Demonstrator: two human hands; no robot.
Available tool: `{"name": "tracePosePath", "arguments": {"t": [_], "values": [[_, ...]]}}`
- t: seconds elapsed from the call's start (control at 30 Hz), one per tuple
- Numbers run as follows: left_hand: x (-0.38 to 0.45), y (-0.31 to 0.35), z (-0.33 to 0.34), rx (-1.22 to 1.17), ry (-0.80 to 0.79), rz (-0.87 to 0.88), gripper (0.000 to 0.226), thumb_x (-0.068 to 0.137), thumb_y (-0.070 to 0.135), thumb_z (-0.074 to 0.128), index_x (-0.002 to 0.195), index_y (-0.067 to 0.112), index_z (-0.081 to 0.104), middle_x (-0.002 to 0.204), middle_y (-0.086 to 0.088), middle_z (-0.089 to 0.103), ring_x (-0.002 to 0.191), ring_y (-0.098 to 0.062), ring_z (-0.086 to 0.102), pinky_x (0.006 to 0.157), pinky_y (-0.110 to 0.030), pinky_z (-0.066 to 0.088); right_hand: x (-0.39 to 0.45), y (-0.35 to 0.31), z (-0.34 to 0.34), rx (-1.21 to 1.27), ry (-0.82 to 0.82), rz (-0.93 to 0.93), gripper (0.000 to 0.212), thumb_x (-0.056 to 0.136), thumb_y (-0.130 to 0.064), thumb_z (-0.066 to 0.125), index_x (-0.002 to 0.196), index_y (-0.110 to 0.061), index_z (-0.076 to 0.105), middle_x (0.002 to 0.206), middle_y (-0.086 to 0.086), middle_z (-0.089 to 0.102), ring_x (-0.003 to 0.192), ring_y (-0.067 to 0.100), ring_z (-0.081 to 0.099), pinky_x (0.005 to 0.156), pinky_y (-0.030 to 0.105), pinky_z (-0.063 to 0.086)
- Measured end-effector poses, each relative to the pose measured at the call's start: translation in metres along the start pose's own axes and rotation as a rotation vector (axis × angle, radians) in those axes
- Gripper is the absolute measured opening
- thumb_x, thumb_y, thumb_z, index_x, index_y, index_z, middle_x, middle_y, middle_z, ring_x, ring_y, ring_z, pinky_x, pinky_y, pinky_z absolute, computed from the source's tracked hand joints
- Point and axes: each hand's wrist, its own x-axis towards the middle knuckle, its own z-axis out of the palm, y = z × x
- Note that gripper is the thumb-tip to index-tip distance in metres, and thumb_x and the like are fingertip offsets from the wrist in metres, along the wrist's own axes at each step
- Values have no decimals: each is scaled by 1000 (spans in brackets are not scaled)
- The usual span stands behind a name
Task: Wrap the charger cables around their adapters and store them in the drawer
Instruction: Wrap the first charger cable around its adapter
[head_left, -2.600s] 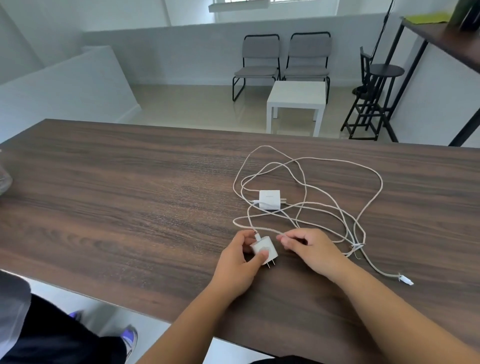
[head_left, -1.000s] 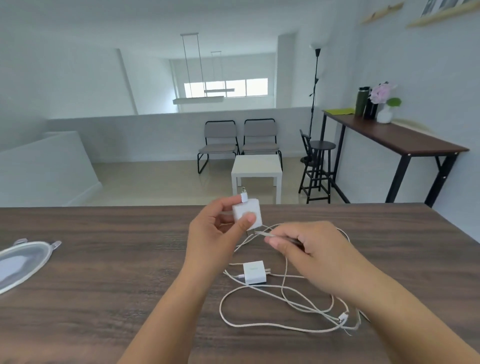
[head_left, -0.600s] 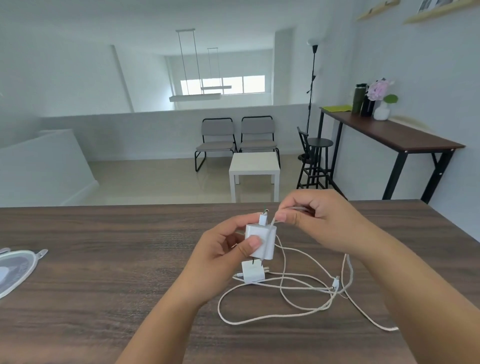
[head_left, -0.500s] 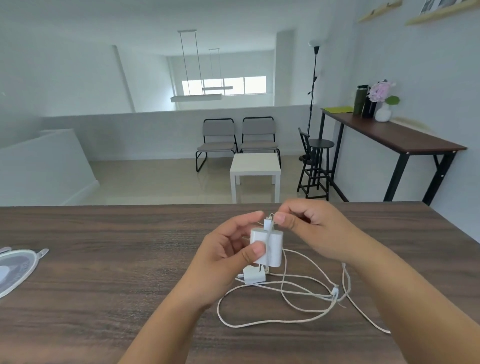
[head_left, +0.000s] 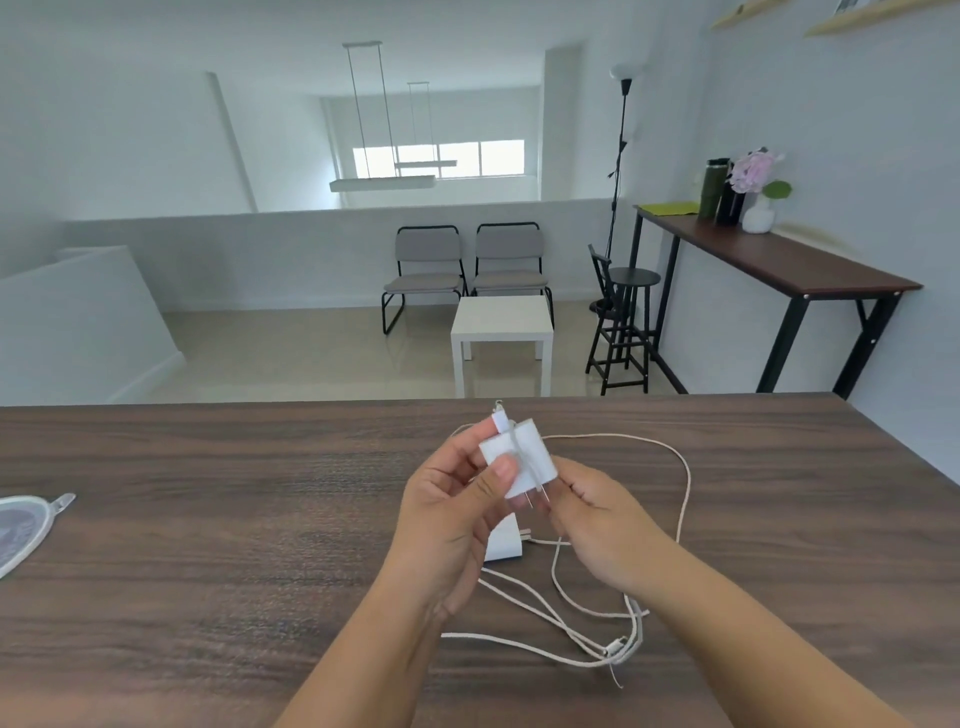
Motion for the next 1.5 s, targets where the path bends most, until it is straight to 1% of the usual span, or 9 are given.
{"name": "tracePosePath", "arguments": {"t": [0.1, 0.27, 0.5, 0.6, 0.7, 0.87, 1.07, 1.3, 1.5], "values": [[5, 2, 3, 52, 88, 78, 33, 69, 9, 74, 102, 13, 71, 82, -2, 72, 73, -15, 70, 60, -27, 58, -8, 15, -1, -344, 1, -53, 21, 100, -36, 35, 91, -27, 52, 57, -9, 52, 53, 8, 45, 56, 26, 37], [6, 4, 4, 88, 122, 133, 34, 67, 11, 70, 101, 11, 69, 70, 7, 69, 64, -9, 69, 53, -19, 54, -8, 12, -4, -558, -63, -122, 22, 100, -39, 31, 95, -27, 49, 71, 0, 63, 69, 24, 57, 67, 43, 48], [3, -5, 3, 37, 192, 80, 26, 77, 5, 67, 102, 7, 68, 76, 0, 69, 61, -9, 69, 52, -19, 54, -12, 12, 4, -629, -85, -106, 19, 100, -35, 33, 102, -29, 51, 61, -6, 49, 67, 25, 53, 65, 40, 48], [2, -11, 3, -41, 227, 0, 34, 73, 16, 70, 106, 9, 70, 97, -13, 64, 66, -12, 67, 56, -18, 55, -12, 12, 11, -685, -63, -74, 23, 100, -34, 33, 112, -30, 52, 80, 5, 63, 80, 30, 58, 67, 37, 46], [-1, -14, 3, -35, 241, 9, 34, 70, 16, 71, 104, 11, 70, 93, -11, 64, 64, -11, 66, 56, -18, 55, -14, 13, 17, -682, -66, -46, 26, 100, -33, 33, 118, -33, 52, 86, 7, 66, 82, 29, 59, 67, 36, 46], [2, -8, 1, 127, 203, 109, 28, 73, 10, 70, 100, 12, 69, 66, 10, 68, 64, -5, 67, 56, -18, 54, -15, 12, 1, -674, -46, -64, 26, 99, -39, 33, 100, -24, 54, 72, 0, 61, 74, 26, 57, 67, 39, 49], [-3, -15, -9, 391, 248, 211, 32, 65, 24, 81, 96, 21, 74, 92, -9, 75, 83, -23, 69, 75, -38, 60, -13, -5, -11, -744, -149, -119, 27, 98, -41, 37, 82, -24, 52, 69, -6, 54, 70, 18, 53, 67, 39, 47], [-9, -16, -13, 587, 99, 184, 31, 70, 18, 82, 100, 24, 74, 88, 2, 76, 79, -8, 70, 72, -26, 56, -4, -27, -45, -779, -150, -205, 27, 91, -41, 54, 65, -31, 52, 52, -12, 48, 52, 5, 45, 58, 28, 39], [-12, -2, -18, 671, -100, 148, 35, 65, 19, 82, 99, 27, 76, 84, 11, 70, 76, -3, 65, 68, -22, 55, 14, -30, -58, -661, -209, -250, 23, 80, -48, 67, 72, -27, 65, 54, -12, 55, 56, 9, 52, 53, 25, 39]]}}
